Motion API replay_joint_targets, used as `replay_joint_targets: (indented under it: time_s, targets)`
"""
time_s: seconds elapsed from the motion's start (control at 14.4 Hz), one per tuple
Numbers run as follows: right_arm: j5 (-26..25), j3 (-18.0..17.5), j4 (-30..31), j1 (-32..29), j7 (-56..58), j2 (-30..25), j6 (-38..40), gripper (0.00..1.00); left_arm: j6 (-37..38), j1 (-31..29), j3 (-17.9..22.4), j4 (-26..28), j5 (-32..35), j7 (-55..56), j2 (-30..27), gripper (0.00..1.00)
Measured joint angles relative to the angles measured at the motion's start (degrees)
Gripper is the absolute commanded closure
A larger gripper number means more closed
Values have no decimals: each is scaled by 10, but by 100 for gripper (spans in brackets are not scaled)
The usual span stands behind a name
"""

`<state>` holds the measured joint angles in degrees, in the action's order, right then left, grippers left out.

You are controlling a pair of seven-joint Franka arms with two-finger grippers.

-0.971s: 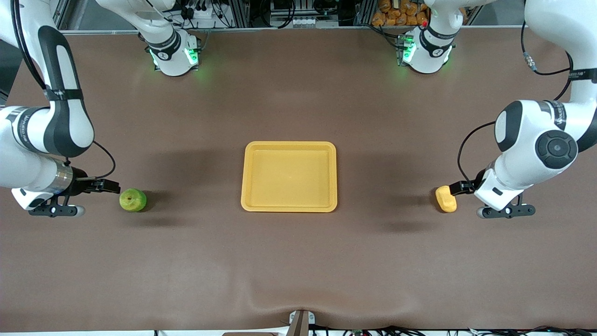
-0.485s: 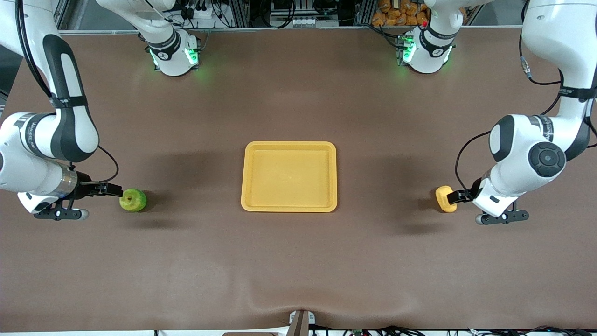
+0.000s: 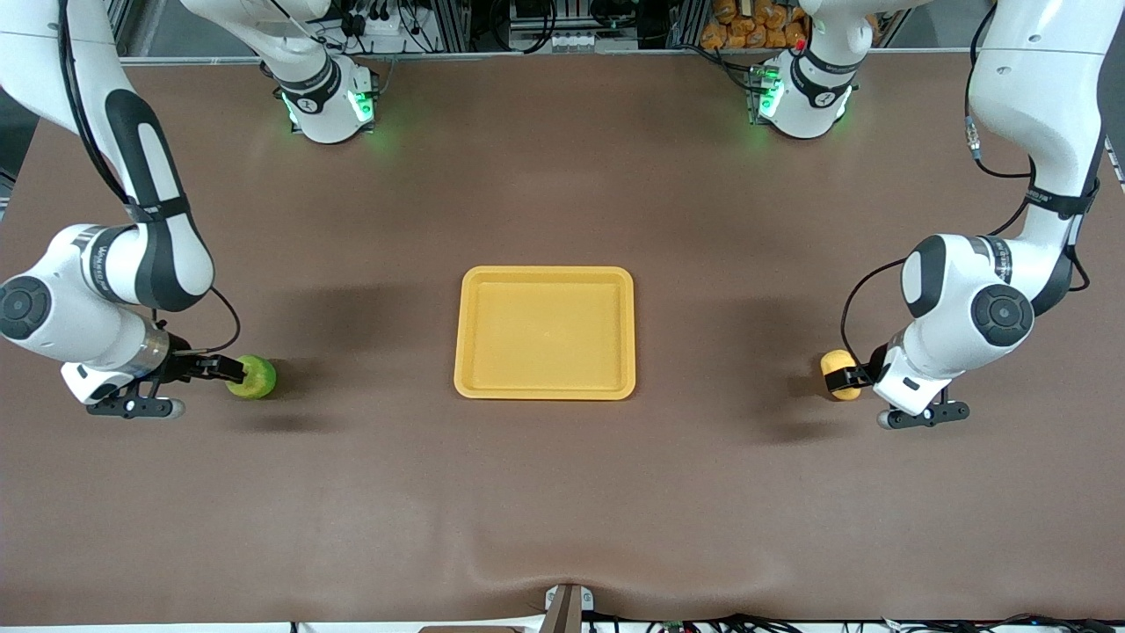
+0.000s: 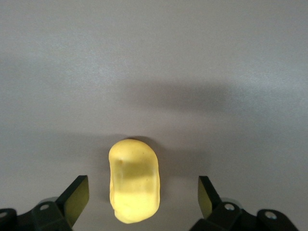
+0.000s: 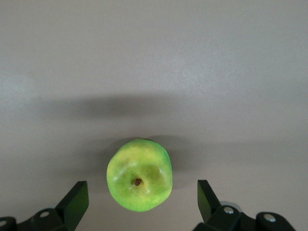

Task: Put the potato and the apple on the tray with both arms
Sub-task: 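Close the right gripper on the apple while the left gripper grasps the potato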

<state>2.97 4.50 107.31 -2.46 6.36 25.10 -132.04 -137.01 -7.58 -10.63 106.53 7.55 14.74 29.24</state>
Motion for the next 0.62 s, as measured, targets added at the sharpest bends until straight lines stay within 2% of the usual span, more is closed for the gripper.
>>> replay_joint_targets:
  time_s: [0.62]
  targets:
    - [1, -2, 5, 0, 0, 59, -36, 0, -23, -4, 1, 0, 0, 1, 34, 20]
